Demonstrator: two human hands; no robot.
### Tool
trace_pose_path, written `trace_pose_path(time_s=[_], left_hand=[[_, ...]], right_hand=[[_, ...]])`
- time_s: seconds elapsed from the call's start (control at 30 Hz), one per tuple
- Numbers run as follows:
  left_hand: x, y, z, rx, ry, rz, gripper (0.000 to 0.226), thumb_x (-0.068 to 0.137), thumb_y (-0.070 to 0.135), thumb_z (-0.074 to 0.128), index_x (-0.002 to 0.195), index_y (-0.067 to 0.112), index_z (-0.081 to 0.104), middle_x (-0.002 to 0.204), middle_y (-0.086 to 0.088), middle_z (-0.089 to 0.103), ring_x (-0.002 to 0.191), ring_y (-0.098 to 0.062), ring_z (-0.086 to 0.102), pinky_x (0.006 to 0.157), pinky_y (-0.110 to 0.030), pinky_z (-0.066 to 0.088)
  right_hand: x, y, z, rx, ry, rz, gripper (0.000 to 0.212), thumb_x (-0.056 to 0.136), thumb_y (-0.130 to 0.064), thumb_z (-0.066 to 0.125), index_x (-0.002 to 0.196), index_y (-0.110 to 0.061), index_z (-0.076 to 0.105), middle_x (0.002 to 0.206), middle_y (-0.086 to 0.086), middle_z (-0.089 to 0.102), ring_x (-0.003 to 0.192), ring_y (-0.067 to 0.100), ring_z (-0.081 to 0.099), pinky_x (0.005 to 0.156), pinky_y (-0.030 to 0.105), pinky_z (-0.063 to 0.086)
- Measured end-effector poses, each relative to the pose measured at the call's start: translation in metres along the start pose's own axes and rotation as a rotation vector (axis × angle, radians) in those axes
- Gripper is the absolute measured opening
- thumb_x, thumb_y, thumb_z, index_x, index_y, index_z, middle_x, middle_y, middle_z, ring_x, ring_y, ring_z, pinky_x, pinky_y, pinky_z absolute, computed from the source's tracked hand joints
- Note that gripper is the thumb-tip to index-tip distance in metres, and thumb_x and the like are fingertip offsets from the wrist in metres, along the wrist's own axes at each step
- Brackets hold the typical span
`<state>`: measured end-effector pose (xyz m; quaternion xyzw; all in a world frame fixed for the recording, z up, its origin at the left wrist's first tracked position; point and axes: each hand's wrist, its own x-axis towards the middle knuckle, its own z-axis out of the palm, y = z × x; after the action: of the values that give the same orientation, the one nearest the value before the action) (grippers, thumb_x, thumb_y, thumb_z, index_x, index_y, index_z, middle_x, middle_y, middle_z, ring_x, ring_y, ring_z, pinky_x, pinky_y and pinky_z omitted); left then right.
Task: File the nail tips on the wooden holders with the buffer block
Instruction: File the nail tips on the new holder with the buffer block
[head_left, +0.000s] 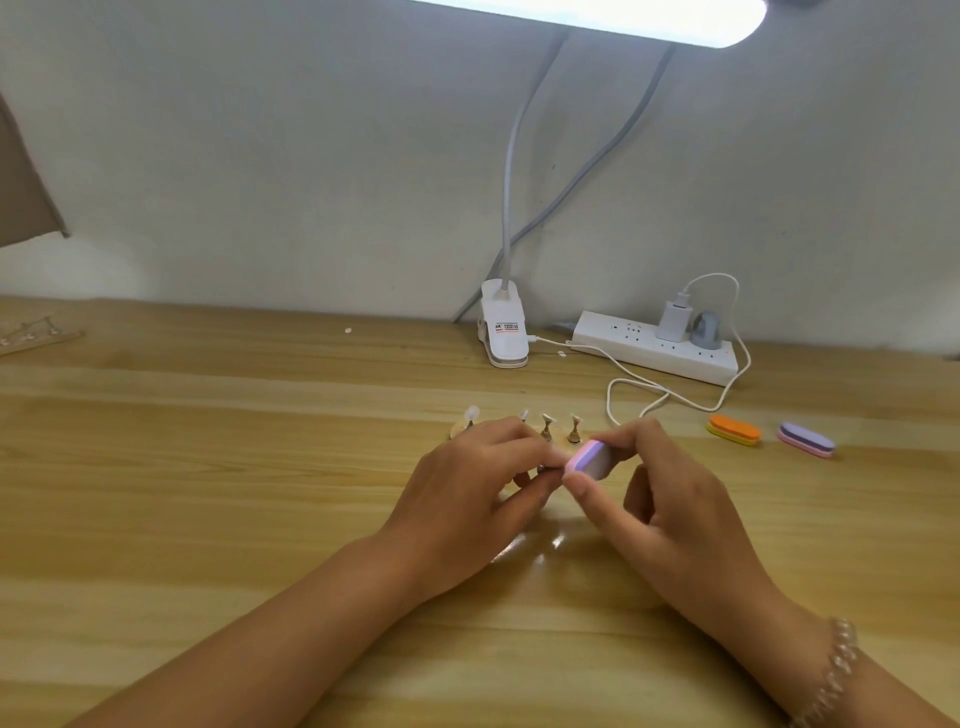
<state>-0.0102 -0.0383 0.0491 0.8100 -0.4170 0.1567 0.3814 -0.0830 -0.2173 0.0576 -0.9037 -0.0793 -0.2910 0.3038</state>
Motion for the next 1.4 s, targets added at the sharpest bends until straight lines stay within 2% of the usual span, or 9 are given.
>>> trace_pose_path(time_s=[0.1, 0.27, 0.43, 0.57, 0.67, 0.97, 1.13, 1.27, 1.4], left_hand=[[0.000, 0.000, 0.000, 0.004, 0.009, 0.006, 0.011, 0.092, 0.027, 0.065, 0.100, 0.026, 0.074, 0.096, 0.012, 0.064, 0.077, -0.004, 0.060, 0.072, -0.037, 0.053], [-0.001, -0.001, 0.000, -0.002, 0.041, -0.029, 0.009, 0.089, 0.027, 0.071, 0.096, 0.025, 0.076, 0.087, 0.016, 0.059, 0.072, -0.005, 0.061, 0.099, -0.048, 0.048], [0.000, -0.001, 0.000, -0.014, 0.061, -0.025, 0.008, 0.086, 0.025, 0.073, 0.093, 0.026, 0.077, 0.083, 0.017, 0.058, 0.069, -0.007, 0.063, 0.091, -0.051, 0.049], [0.001, -0.003, -0.001, -0.018, 0.070, -0.031, 0.012, 0.086, 0.028, 0.072, 0.096, 0.025, 0.078, 0.080, 0.020, 0.054, 0.069, -0.007, 0.062, 0.076, -0.033, 0.052], [0.002, -0.004, -0.001, -0.011, 0.072, -0.033, 0.017, 0.087, 0.032, 0.069, 0.098, 0.024, 0.078, 0.080, 0.024, 0.050, 0.068, -0.006, 0.060, 0.064, -0.034, 0.052], [0.000, 0.000, 0.001, 0.008, 0.057, -0.028, 0.014, 0.091, 0.033, 0.066, 0.099, 0.026, 0.075, 0.083, 0.021, 0.051, 0.068, -0.001, 0.057, 0.065, -0.034, 0.052], [0.000, 0.001, -0.002, 0.027, 0.037, -0.039, 0.017, 0.091, 0.031, 0.064, 0.104, 0.026, 0.075, 0.086, 0.019, 0.051, 0.071, -0.002, 0.057, 0.065, -0.031, 0.050], [0.000, 0.003, -0.002, 0.015, 0.031, -0.036, 0.012, 0.092, 0.032, 0.068, 0.101, 0.028, 0.074, 0.086, 0.016, 0.054, 0.072, -0.005, 0.059, 0.068, -0.034, 0.052], [-0.002, 0.002, -0.002, 0.043, 0.022, -0.034, 0.011, 0.089, 0.027, 0.071, 0.099, 0.028, 0.074, 0.085, 0.018, 0.050, 0.072, -0.005, 0.059, 0.088, -0.040, 0.049]], right_hand=[[-0.001, -0.002, 0.002, -0.045, -0.008, -0.040, 0.039, 0.086, -0.062, 0.055, 0.102, -0.027, 0.056, 0.082, -0.035, 0.052, 0.053, 0.009, 0.050, 0.050, 0.015, 0.031], [-0.003, -0.003, 0.001, -0.045, -0.028, -0.063, 0.036, 0.082, -0.060, 0.059, 0.101, -0.030, 0.057, 0.079, -0.034, 0.052, 0.050, 0.008, 0.048, 0.049, 0.014, 0.031], [-0.003, -0.005, 0.001, -0.053, -0.030, -0.107, 0.036, 0.081, -0.056, 0.062, 0.103, -0.028, 0.058, 0.078, -0.034, 0.049, 0.049, 0.003, 0.046, 0.049, 0.012, 0.031], [-0.004, -0.005, 0.001, -0.068, -0.049, -0.117, 0.038, 0.079, -0.059, 0.061, 0.102, -0.029, 0.058, 0.077, -0.033, 0.048, 0.048, 0.007, 0.046, 0.046, 0.015, 0.032], [-0.002, -0.002, 0.001, -0.080, -0.029, -0.100, 0.039, 0.079, -0.061, 0.059, 0.100, -0.029, 0.058, 0.079, -0.034, 0.048, 0.050, 0.009, 0.046, 0.045, 0.017, 0.032], [0.001, 0.005, 0.001, 0.064, 0.052, 0.023, 0.039, 0.081, -0.058, 0.062, 0.103, -0.026, 0.060, 0.088, -0.015, 0.062, 0.052, 0.016, 0.051, 0.051, 0.029, 0.043], [-0.004, -0.004, 0.005, -0.051, -0.053, -0.111, 0.035, 0.085, -0.053, 0.058, 0.110, -0.029, 0.061, 0.091, -0.018, 0.056, 0.052, 0.008, 0.049, 0.048, 0.025, 0.042], [0.002, 0.004, 0.001, -0.014, 0.011, -0.008, 0.038, 0.085, -0.056, 0.062, 0.111, -0.027, 0.064, 0.087, -0.020, 0.056, 0.054, 0.013, 0.050, 0.052, 0.030, 0.044], [-0.003, -0.001, 0.004, -0.063, -0.034, -0.082, 0.039, 0.080, -0.058, 0.059, 0.107, -0.029, 0.063, 0.088, -0.022, 0.055, 0.053, 0.008, 0.047, 0.050, 0.026, 0.043]])
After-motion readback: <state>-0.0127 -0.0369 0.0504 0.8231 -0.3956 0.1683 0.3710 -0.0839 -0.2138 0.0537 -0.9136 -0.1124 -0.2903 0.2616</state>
